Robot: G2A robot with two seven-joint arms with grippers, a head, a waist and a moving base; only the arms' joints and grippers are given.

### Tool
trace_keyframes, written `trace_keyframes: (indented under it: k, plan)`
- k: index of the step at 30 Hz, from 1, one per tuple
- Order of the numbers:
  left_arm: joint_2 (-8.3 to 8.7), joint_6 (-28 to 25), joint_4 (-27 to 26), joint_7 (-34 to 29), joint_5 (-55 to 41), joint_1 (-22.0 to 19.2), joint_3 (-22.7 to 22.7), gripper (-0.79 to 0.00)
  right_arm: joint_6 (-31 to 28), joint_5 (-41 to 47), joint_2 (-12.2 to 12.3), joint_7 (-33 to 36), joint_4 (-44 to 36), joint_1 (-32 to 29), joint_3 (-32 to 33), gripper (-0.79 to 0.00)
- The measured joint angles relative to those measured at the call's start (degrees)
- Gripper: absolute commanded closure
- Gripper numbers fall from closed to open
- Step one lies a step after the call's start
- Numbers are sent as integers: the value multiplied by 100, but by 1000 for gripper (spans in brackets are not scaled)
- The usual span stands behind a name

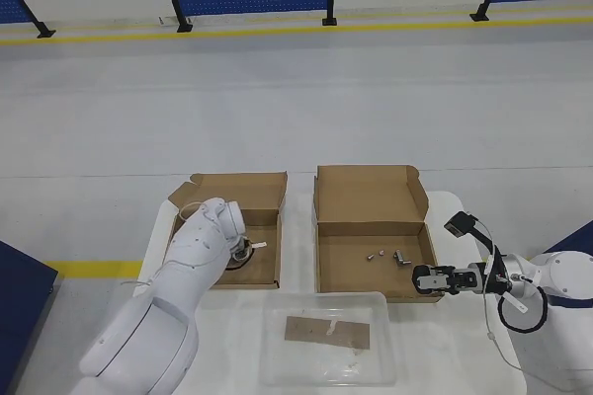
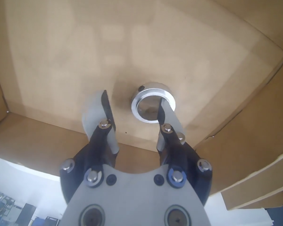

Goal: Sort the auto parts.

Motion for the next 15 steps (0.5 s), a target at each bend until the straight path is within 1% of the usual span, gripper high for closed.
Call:
trace_keyframes:
  k: [9,12,15]
  plan:
    - [81,-320,-179,-80,-111,-255,-137,-785,0,0,0,0,0,0,0,-785]
    - [132,-454,-286,-135,-153,-330,-201,-785,0,0,0,0,0,0,0,-785]
    - [230,-733,-402,-213,-342,-404,-363,-785,0,0,0,0,0,0,0,-785]
